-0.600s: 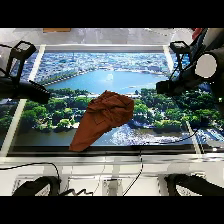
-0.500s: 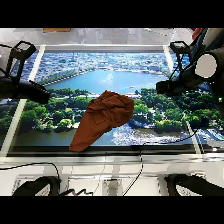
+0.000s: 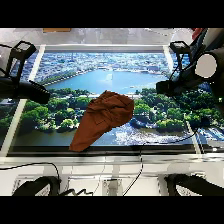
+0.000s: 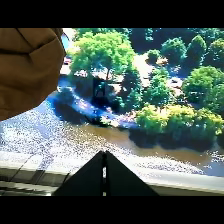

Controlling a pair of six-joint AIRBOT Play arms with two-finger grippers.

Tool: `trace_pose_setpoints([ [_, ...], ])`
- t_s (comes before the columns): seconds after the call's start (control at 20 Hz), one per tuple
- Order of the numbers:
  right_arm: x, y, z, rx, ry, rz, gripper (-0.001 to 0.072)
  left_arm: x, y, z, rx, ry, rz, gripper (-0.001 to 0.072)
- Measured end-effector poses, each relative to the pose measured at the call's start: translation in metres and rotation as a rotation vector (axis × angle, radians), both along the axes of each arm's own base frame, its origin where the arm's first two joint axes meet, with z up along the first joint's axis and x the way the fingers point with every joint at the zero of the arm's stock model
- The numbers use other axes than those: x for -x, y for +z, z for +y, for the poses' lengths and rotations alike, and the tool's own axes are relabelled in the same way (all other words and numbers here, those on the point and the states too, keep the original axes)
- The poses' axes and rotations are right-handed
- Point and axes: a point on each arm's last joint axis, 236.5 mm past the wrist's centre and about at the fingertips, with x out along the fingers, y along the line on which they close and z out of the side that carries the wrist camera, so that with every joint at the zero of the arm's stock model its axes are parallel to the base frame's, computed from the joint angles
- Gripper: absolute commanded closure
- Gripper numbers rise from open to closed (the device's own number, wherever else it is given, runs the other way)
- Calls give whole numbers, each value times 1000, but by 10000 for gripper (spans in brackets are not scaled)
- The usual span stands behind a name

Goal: Fold the clothes and pants, and hang the long-sleeved shirts on hangers.

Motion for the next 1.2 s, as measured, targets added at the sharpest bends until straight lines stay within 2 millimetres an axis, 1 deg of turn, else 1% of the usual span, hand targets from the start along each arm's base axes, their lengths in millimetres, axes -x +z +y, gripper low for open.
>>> trace_pose_setpoints([
  [0.6,0,0,0,0,0,0,699,-1,-1,-1,2,-1,4,698],
  [0.75,-6,3,2,-10,4,-30,699,-3,-6,-2,6,-4,19,698],
  [0.85,-14,6,9,-35,15,-64,699,-4,-16,-3,6,-5,45,698],
  [0.9,-17,8,13,-51,22,-81,699,-5,-25,-4,5,-6,67,698],
  [1.1,-32,18,27,-90,76,-159,699,-6,-68,-4,-8,-5,183,698],
  [1.2,-37,19,31,-89,107,-174,699,-7,-88,-4,-13,-3,238,698],
])
